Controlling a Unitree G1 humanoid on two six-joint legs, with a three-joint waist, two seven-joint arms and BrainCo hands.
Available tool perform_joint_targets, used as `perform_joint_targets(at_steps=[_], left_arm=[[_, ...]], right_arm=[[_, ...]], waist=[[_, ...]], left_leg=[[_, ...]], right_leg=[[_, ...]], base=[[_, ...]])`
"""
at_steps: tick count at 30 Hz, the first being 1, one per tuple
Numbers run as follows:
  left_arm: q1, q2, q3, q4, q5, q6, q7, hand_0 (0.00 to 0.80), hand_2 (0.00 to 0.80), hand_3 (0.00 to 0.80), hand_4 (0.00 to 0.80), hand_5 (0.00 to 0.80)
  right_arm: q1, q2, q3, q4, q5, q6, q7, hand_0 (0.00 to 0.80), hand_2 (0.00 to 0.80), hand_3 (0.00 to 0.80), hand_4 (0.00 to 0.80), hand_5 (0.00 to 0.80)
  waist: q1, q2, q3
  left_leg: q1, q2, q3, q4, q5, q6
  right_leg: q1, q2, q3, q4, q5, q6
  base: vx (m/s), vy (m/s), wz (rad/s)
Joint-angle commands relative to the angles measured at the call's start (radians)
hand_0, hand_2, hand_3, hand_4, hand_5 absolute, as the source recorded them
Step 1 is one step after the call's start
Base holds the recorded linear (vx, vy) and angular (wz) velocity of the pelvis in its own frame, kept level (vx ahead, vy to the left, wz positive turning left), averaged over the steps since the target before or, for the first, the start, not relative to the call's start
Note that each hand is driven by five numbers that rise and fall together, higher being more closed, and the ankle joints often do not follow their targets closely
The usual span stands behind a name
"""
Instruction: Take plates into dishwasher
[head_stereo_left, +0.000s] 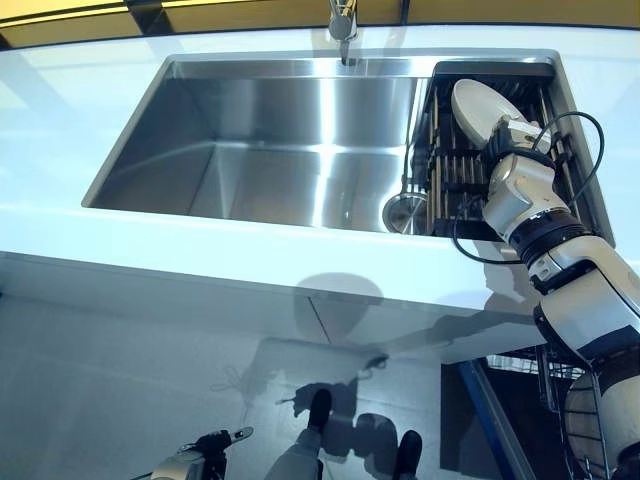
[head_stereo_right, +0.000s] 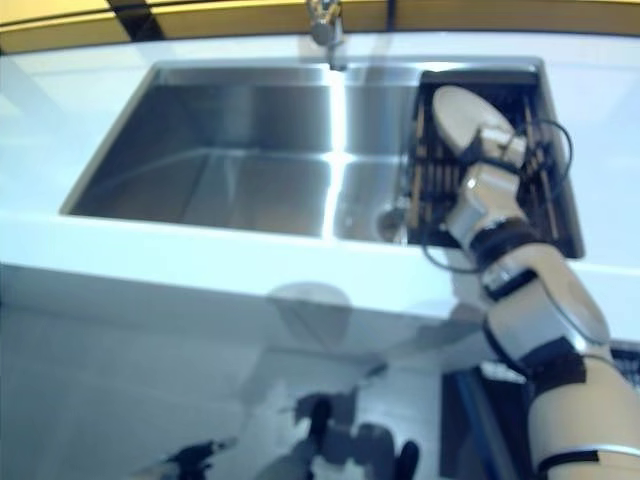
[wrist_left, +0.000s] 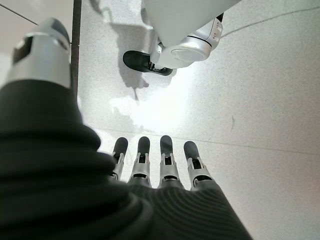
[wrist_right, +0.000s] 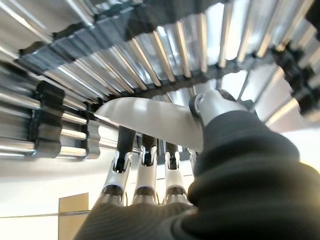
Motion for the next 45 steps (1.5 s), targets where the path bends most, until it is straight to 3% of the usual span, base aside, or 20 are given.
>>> perform_joint_targets(at_steps=[1, 15, 25, 36, 45], left_arm=[[-0.002, 0.025, -0.050, 0.037, 0.020, 0.012, -0.004, 0.000, 0.000, 0.000, 0.000, 0.000], [0.027, 0.042, 0.004, 0.037, 0.030, 0.085, 0.039, 0.000, 0.000, 0.000, 0.000, 0.000], [0.035, 0.037, 0.008, 0.059, 0.059, 0.102, 0.047, 0.000, 0.000, 0.000, 0.000, 0.000], [0.059, 0.031, -0.002, 0.087, 0.087, 0.109, 0.051, 0.000, 0.000, 0.000, 0.000, 0.000], [0.075, 0.034, 0.001, 0.097, 0.098, 0.094, 0.056, 0.000, 0.000, 0.000, 0.000, 0.000]], right_arm=[[-0.039, -0.095, 0.023, -0.030, 0.099, -0.041, -0.029, 0.800, 0.800, 0.800, 0.800, 0.800], [0.100, -0.172, -0.141, -0.213, 0.410, -0.135, 0.149, 0.800, 0.800, 0.800, 0.800, 0.800], [0.183, -0.179, -0.243, -0.290, 0.614, -0.104, 0.228, 0.800, 0.800, 0.800, 0.800, 0.800], [0.260, -0.161, -0.359, -0.351, 0.885, -0.079, 0.182, 0.800, 0.800, 0.800, 0.800, 0.800], [0.266, -0.217, -0.395, -0.379, 0.942, -0.057, 0.137, 0.800, 0.800, 0.800, 0.800, 0.800]], waist=[[-0.029, -0.059, -0.056], [-0.087, -0.107, -0.141], [-0.115, -0.131, -0.204], [-0.142, -0.149, -0.276], [-0.164, -0.163, -0.307]], left_leg=[[0.051, -0.025, 0.049, -0.004, -0.088, 0.011], [0.157, -0.007, 0.078, 0.000, -0.123, 0.010], [0.220, 0.000, 0.093, 0.000, -0.146, 0.012], [0.274, 0.006, 0.115, -0.004, -0.168, 0.013], [0.289, 0.011, 0.132, -0.004, -0.176, 0.011]], right_leg=[[-0.077, -0.041, 0.012, 0.043, 0.031, 0.021], [0.025, -0.031, 0.055, 0.023, 0.022, 0.021], [0.087, -0.027, 0.083, 0.012, 0.012, 0.023], [0.133, -0.016, 0.116, -0.002, 0.005, 0.026], [0.139, -0.007, 0.139, -0.004, 0.003, 0.029]], base=[[0.047, -0.006, 0.00], [0.089, -0.020, -0.08], [0.092, -0.015, -0.09], [0.077, -0.012, -0.08], [0.019, -0.017, -0.07]])
